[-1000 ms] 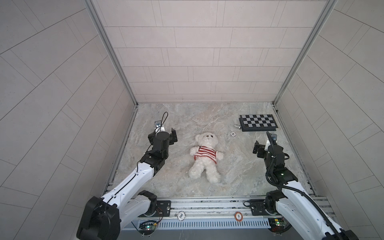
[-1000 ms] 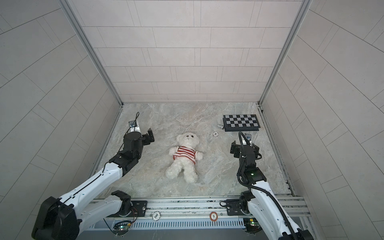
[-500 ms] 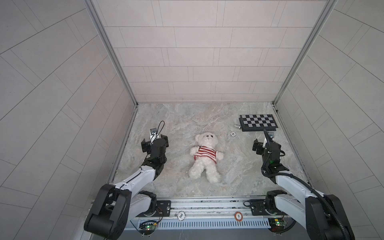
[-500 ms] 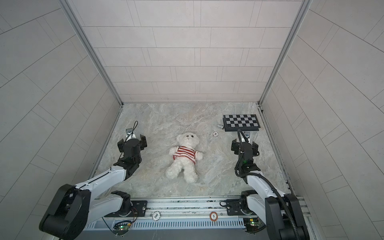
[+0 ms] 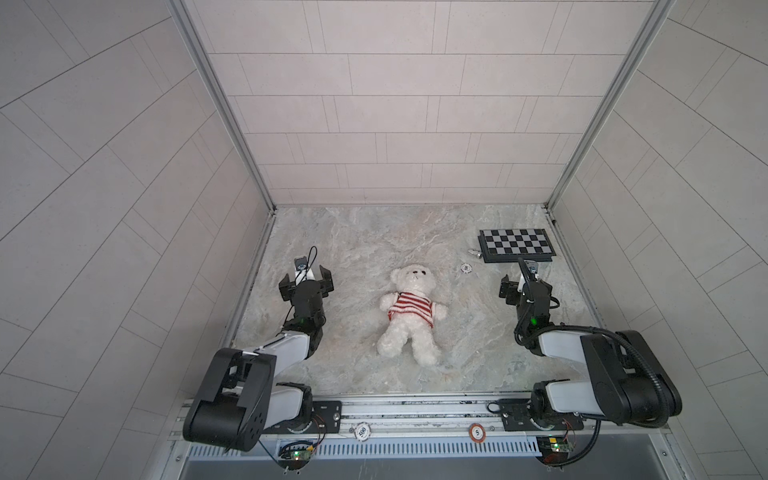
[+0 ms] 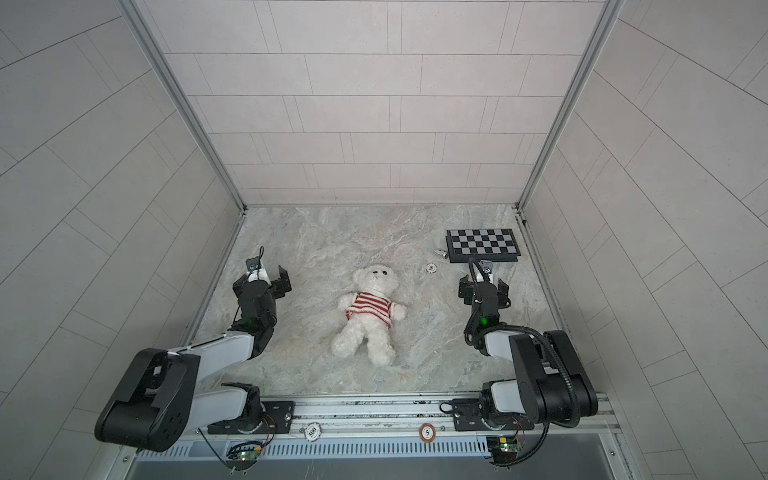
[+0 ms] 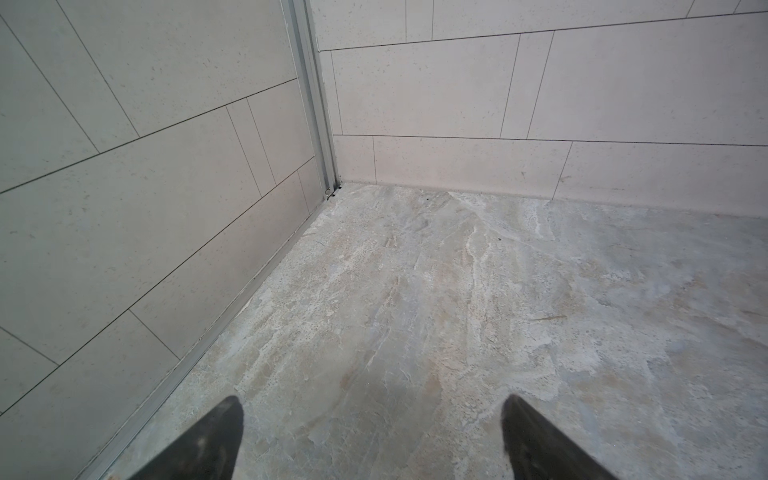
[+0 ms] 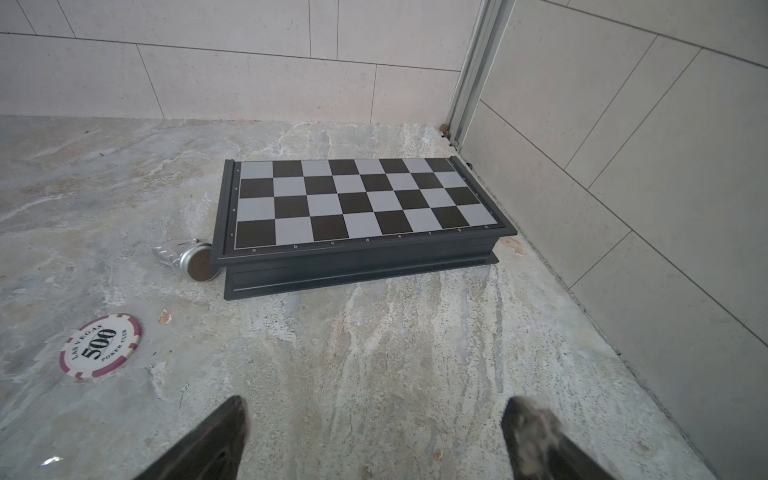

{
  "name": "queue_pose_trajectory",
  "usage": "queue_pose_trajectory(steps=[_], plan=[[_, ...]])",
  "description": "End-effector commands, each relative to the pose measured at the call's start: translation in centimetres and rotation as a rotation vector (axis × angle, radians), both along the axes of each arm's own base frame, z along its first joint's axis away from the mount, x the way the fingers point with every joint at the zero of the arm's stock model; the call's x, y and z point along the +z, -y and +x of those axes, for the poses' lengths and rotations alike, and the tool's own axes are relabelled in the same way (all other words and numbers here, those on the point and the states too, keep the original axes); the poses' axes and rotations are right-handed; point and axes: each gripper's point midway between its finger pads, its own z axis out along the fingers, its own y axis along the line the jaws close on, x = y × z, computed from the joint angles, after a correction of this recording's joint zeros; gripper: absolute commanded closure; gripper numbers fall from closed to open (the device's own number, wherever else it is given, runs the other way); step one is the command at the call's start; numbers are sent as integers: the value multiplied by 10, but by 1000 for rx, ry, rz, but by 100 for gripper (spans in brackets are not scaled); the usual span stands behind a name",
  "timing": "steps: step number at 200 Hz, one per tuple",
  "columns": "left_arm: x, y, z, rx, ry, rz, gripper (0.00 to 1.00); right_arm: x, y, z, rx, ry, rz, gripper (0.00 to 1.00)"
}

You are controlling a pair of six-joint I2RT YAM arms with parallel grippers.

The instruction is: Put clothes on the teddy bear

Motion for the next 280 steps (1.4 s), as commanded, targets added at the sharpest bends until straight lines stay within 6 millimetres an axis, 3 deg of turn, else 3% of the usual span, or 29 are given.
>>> queue_pose_trajectory(steps=[1,68,113,132,280], plan=[[4,-3,8,-25,93,-58,0,20,4,14,-21,117,-4,2],[-12,11,28,-116,14,-48,0,-2,-1,27,11,58,-2,3],[-13,12,29,-104,3,-35,0,-4,-2,33,11,28,-16,0],[-12,22,31,-127,-11,-5,0,-4,-4,35,13,18,-31,0],[-11,19,31,-102,-16,9,0,-4,-9,36,17,2,-59,0]])
